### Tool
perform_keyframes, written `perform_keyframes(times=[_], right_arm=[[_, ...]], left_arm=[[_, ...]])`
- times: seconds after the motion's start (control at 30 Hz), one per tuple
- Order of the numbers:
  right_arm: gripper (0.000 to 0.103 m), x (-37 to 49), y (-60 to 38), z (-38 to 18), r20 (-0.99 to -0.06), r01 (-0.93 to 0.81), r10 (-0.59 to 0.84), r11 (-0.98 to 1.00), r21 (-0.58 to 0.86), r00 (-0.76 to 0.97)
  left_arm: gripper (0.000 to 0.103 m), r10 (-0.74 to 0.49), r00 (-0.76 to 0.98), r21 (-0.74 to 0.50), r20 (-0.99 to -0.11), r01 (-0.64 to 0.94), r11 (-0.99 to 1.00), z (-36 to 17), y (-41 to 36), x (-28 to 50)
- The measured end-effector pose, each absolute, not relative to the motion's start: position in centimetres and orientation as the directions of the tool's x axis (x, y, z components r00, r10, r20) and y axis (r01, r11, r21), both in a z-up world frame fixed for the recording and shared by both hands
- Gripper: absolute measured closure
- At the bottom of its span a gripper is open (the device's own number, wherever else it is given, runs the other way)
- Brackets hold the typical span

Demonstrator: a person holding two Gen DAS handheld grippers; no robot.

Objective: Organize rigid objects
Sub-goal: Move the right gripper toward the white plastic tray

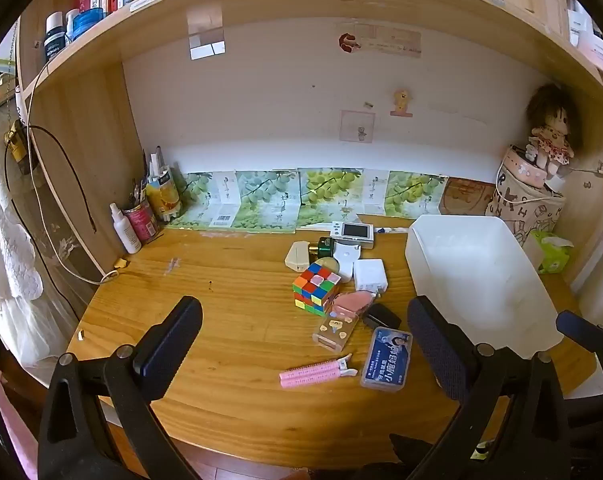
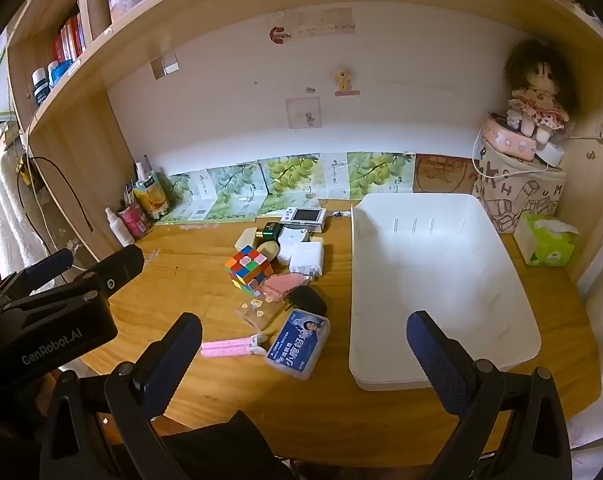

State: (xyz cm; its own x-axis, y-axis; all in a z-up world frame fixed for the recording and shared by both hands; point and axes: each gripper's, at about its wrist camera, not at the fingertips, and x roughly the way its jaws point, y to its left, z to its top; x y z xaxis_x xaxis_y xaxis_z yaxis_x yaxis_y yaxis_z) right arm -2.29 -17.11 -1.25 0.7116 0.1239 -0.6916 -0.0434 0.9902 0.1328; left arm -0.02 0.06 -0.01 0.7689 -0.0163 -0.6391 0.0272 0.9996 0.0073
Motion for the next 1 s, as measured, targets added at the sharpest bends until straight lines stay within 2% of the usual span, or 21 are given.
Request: perform_keyframes(times=[0.27, 0.5, 1.0], right_arm=[[0.0, -2.3, -16.9, -1.4, -0.7, -0.026, 0.112, 0.991, 0.132, 0.705], [0.0, -2.5, -16.0, -1.7, -0.731, 0.004, 0.085, 0.993, 0.12, 0.677], [0.0, -3.8, -12.9, -3.6, -0.803, 0.117, 0.017, 0.987, 0.108, 0.596]], left_arm=[[0.001, -0.03, 0.761, 0.003, -0.649, 0.042, 0.999, -0.3, 0.7, -0.1], [0.001, -0.04, 0.721, 0.002, -0.692, 0.057, 0.998, -1.3, 1.3, 0.2], [0.001, -0.175, 0.571, -0.092, -0.802, 0.17, 0.981, -4.7, 4.3, 1.2]])
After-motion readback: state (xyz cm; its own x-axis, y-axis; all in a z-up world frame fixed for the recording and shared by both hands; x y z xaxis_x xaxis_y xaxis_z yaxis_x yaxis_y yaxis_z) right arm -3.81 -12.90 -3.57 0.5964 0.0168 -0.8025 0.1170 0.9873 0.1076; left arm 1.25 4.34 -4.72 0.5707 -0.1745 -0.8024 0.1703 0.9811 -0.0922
